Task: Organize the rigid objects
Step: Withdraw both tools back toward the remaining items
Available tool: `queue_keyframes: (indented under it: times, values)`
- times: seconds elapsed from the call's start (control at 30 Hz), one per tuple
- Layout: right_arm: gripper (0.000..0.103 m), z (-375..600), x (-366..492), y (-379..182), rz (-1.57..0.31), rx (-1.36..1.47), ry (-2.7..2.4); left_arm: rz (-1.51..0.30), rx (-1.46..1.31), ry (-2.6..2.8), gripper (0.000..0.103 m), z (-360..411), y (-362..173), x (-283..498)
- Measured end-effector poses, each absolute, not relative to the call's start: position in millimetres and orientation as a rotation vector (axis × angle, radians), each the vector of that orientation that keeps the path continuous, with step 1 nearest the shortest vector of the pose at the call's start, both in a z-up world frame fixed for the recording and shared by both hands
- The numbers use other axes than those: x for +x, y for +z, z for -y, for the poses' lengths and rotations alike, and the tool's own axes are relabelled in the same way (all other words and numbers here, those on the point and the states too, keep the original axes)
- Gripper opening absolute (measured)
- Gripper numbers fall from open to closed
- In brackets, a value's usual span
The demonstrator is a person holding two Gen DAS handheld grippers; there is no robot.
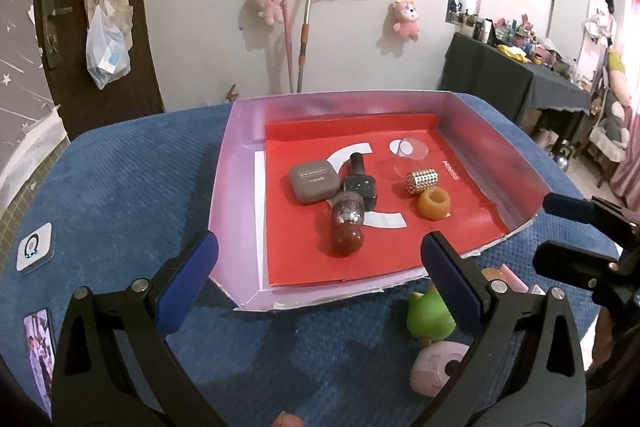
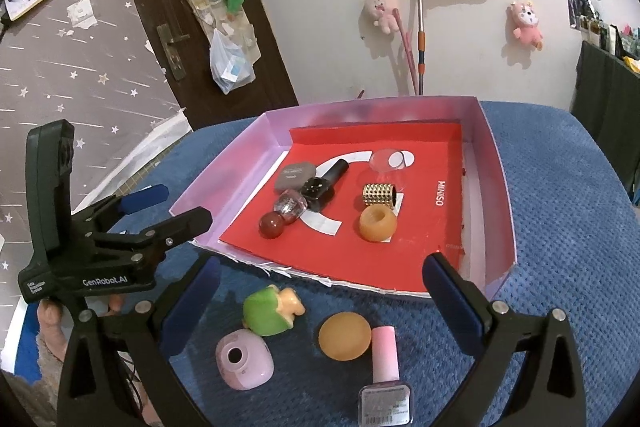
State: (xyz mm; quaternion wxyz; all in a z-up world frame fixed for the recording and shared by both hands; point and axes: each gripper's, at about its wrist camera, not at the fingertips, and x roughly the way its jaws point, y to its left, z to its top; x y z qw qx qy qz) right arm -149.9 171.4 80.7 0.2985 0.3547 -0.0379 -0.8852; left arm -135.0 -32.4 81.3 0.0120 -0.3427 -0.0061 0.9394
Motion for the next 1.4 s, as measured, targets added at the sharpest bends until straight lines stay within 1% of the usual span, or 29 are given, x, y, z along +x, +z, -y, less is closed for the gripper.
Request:
queue_keyframes:
  times: [0.17, 0.53, 0.83, 1.2, 1.4]
  values:
    - [0.103, -172.6, -137.8, 84.8, 0.095, 0.89, -2.383, 0.014, -1.06, 2.943, 0.103, 32.0, 83.3, -128.8]
    - [0.103, -164.3, -114.0, 87.3, 0.0, 0.801, -2.449, -0.048, -1.061, 2.968, 0.103, 29.2, 79.9, -117.3]
    - [0.103, -161.6, -95.0, 86.2, -0.115, 0.74, -2.516, 0.012, -1.117, 2.932, 0.103, 28.9, 67.9, -112.1]
    - [0.103, -160.8, -79.3, 76.1, -0.183, 0.743, -2.542, 0.077, -1.151, 2.86, 0.103, 25.8, 55.4, -98.0]
    - [0.103, -167.3, -76.2, 66.0, -0.188, 0.779, -2.561, 0.067, -1.155, 2.813, 0.103, 16.2, 48.5, -89.5]
